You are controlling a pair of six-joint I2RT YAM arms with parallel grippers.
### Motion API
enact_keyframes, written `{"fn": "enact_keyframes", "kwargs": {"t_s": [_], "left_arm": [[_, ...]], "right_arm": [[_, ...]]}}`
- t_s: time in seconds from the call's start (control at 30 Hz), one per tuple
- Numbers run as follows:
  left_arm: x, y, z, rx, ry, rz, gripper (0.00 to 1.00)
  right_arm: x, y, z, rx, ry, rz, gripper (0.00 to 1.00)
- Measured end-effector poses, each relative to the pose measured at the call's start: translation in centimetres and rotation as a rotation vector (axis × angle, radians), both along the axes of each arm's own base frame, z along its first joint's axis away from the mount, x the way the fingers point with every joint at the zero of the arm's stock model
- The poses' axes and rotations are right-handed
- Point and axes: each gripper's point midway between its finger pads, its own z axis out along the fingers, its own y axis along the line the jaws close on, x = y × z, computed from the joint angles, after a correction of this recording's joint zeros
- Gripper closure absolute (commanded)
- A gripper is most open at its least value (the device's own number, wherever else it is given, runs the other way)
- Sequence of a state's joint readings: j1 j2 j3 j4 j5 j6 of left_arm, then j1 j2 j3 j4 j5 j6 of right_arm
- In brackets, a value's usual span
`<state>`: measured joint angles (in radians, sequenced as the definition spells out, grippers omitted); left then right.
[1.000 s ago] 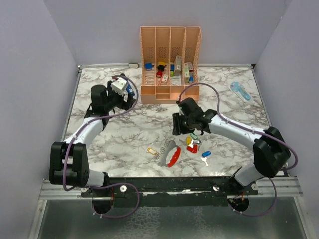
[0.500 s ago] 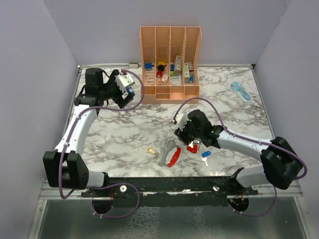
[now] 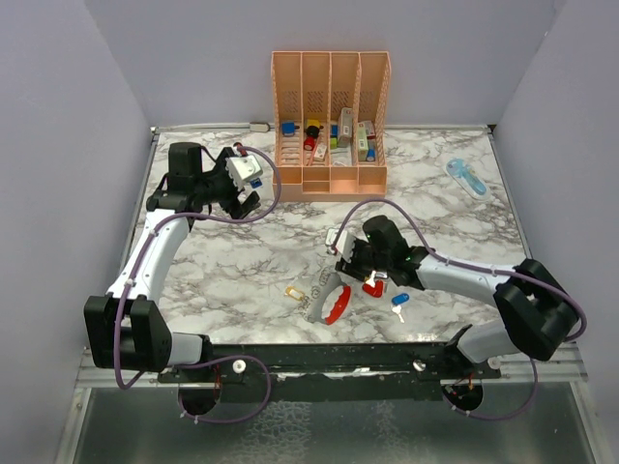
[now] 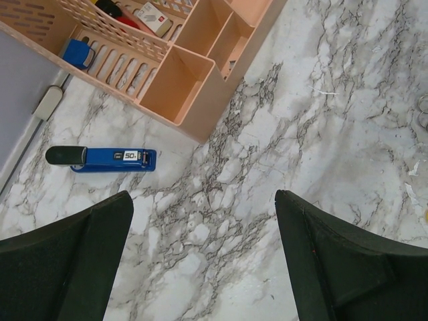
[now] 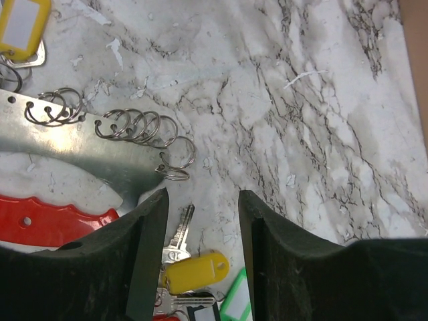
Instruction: Put the keys on the keyring
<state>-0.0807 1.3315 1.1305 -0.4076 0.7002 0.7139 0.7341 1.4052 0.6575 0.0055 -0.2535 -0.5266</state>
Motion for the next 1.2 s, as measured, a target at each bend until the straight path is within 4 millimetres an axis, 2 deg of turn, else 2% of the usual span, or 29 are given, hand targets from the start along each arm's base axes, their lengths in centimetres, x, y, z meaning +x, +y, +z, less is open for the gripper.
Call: {"fn": "enact_keyframes", "kwargs": {"t_s": [0.1,0.4,0.63,0.97,1.07,1.2], "left_arm": [[0.0,0.0,0.0,0.0,-0.001,0.0,0.09],[0.0,0.0,0.0,-0.001,-0.002,-0.001,0.09],[0.0,-0.1,-0.8,-0.003,0.018,-0.005,0.09],[0.3,-0.2,-1.4,-0.007,0.034,-0.002,0.09],[0.3,-0.2,-1.6,-0.009,0.043,0.0,0.09],[0.3,-0.2,-1.8,-0.012,0.054,0.003,0.09]], "right_arm": [[-0.1,-0.1,-1.1,-0.029,0.013,0.017,0.53],[-0.1,0.1,-1.6,-0.046,0.01,0.047,0.54],[0.1,0.4,-2.8,-0.067,0.035,0.061,0.54],[-0.5,1.5,-2.7,-0.068,0.026,0.1,0.53],[-0.9,1.9,-2.9,-0.072,0.025,0.118,0.54],[-1.0,2.2,-3.5,-0.084,0.037,0.128,0.61]]}}
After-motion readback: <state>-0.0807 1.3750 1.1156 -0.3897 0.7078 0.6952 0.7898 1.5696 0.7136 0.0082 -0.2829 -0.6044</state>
